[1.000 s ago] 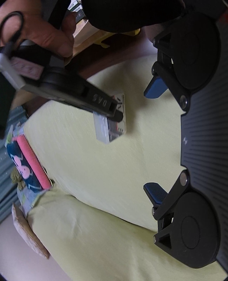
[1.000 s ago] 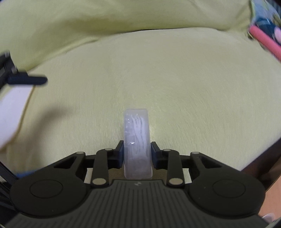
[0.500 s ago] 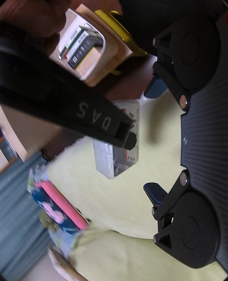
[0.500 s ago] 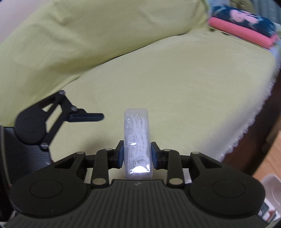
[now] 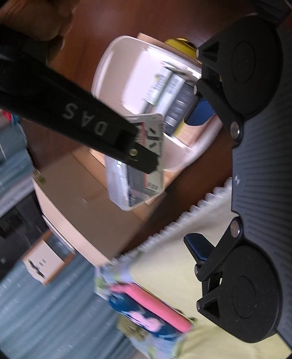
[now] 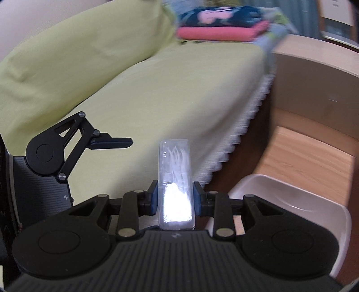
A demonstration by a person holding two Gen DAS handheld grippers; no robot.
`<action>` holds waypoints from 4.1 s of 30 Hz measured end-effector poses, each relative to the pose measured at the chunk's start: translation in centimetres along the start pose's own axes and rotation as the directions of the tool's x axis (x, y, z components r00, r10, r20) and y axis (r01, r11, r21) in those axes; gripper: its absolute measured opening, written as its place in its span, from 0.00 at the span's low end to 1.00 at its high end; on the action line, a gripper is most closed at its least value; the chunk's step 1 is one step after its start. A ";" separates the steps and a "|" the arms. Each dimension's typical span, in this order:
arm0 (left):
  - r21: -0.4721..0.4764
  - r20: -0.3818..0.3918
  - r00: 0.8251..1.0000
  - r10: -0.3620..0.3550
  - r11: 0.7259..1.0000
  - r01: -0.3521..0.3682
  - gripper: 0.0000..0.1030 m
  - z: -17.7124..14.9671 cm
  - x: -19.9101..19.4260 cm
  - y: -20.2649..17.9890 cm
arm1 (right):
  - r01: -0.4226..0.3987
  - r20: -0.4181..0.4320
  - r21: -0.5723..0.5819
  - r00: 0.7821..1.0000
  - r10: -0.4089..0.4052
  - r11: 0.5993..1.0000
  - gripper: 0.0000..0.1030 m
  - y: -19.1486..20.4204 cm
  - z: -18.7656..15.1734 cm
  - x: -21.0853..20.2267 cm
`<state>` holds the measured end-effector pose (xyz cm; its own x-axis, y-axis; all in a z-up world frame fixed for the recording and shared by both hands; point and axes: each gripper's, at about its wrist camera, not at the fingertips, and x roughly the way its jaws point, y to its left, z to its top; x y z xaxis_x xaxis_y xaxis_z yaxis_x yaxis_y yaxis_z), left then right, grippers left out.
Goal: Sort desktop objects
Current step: 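Lift the floss-pick box with the right gripper and carry it over the bin, then lower the floss-pick box into the bin beside the medicine boxes, then open the right gripper and release the floss-pick box in the bin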
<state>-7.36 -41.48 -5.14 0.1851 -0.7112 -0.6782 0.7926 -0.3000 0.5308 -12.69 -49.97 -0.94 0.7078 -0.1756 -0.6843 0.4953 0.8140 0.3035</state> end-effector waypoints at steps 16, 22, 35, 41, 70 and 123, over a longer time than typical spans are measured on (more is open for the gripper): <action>0.003 0.063 0.988 -0.143 0.990 0.143 1.00 2.5 7.1 -5.9 | 0.330 -0.141 0.249 0.942 -0.303 0.910 0.26 -16.6 -9.4 0.0; 0.077 0.042 0.986 -0.163 0.984 0.159 1.00 2.2 9.0 -7.7 | 0.375 -0.208 0.240 0.921 -0.330 0.895 0.26 -16.8 -12.0 3.1; 0.119 0.087 0.984 -0.154 0.983 0.143 1.00 1.2 10.1 -8.7 | 0.474 -0.319 0.234 0.862 -0.393 0.849 0.26 -18.0 -14.4 9.3; 0.159 0.063 0.986 -0.153 0.977 0.142 1.00 1.0 11.2 -9.0 | 0.502 -0.350 0.210 0.840 -0.415 0.839 0.26 -18.2 -14.9 10.3; 0.181 0.037 0.989 -0.142 0.974 0.133 1.00 0.4 11.9 -9.1 | 0.484 -0.356 0.223 0.848 -0.392 0.846 0.27 -18.6 -15.4 11.3; 0.167 0.003 0.989 -0.147 0.975 0.145 1.00 0.4 12.2 -9.2 | 0.435 -0.463 0.122 0.820 -0.336 0.892 0.33 -17.6 -14.1 10.8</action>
<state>-12.64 -47.64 -18.07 0.0644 -0.6614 -0.7473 0.7025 -0.5018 0.5047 -20.86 -58.38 -23.00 0.1811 -0.1615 -0.9701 0.8110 0.5825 0.0544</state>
